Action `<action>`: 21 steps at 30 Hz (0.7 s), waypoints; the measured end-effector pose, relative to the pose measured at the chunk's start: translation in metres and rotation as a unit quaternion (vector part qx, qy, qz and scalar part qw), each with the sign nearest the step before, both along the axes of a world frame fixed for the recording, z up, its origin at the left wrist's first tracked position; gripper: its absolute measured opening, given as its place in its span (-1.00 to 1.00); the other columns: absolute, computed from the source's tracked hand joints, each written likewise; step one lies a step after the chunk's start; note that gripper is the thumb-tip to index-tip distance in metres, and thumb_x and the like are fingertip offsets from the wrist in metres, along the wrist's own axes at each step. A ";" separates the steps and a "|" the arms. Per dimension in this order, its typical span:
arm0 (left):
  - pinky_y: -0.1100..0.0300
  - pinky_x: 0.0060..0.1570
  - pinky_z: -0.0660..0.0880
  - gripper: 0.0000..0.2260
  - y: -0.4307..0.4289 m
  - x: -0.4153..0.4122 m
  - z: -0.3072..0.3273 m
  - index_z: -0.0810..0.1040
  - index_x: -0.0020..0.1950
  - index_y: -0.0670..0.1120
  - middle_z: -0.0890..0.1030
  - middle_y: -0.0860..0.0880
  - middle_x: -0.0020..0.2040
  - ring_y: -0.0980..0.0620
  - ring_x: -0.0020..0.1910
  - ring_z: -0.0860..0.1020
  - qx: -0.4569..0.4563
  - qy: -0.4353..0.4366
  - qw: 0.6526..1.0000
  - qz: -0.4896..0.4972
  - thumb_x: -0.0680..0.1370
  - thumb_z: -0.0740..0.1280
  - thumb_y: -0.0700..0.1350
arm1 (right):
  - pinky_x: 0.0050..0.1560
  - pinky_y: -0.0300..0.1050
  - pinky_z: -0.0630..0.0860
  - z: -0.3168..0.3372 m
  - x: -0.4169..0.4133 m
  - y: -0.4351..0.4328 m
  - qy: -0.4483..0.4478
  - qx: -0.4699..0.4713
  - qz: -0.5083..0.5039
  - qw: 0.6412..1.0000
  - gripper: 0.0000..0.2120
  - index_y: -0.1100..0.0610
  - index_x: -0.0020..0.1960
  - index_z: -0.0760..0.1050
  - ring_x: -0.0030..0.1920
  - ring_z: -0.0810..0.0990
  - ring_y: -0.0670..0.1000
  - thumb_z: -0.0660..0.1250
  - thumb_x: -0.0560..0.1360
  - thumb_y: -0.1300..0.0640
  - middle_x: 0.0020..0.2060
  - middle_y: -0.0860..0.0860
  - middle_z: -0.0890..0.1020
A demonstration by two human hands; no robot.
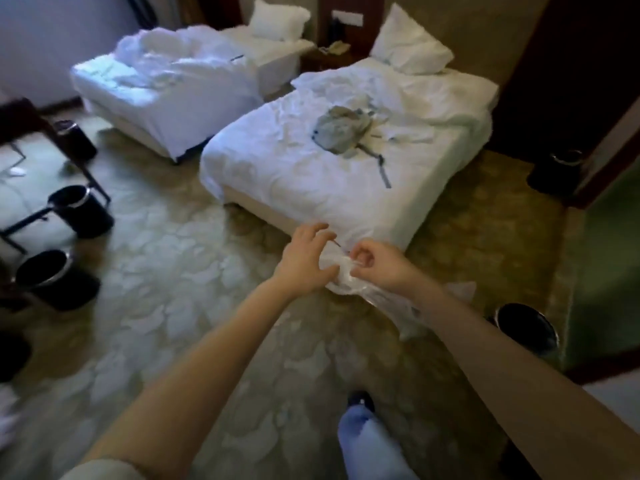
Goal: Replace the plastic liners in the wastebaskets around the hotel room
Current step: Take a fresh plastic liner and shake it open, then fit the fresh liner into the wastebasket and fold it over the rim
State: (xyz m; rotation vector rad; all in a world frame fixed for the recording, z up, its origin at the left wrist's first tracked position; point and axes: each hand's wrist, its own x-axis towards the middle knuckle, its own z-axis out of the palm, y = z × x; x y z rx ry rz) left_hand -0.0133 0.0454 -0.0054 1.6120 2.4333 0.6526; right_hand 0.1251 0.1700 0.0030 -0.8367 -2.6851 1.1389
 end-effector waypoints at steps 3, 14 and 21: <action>-0.05 0.35 0.29 -0.46 -0.015 -0.055 -0.013 0.41 0.38 -0.09 0.36 -0.07 0.41 -0.06 0.42 0.27 -0.072 -0.030 0.997 0.011 0.46 0.40 0.07 | -0.11 -0.10 0.46 -0.008 -0.070 -0.002 -0.002 -0.004 0.071 0.997 -0.74 -0.06 -0.08 0.44 -0.27 0.46 -0.12 0.48 0.39 0.16 -0.28 -0.13 0.49; 0.19 -0.10 0.36 -0.72 -0.058 -0.232 0.006 0.54 0.16 -0.09 0.54 -0.03 -0.03 0.01 -0.06 0.49 -0.146 -0.147 0.939 0.274 0.52 0.37 0.03 | -0.13 -0.17 0.45 -0.001 -0.333 -0.012 -0.007 0.004 0.316 0.949 -0.72 0.00 0.13 0.47 -0.14 0.53 -0.04 0.41 0.46 0.16 -0.19 -0.08 0.53; 0.26 -0.34 0.26 -0.76 -0.130 -0.325 -0.002 0.43 -0.27 -0.10 0.42 0.00 -0.29 0.05 -0.29 0.38 -0.120 -0.190 0.873 0.433 0.53 0.37 -0.05 | 0.00 -0.11 0.49 -0.002 -0.475 -0.079 0.037 0.060 0.443 0.894 -0.70 0.03 0.21 0.47 0.02 0.54 -0.02 0.38 0.50 0.14 -0.01 -0.07 0.57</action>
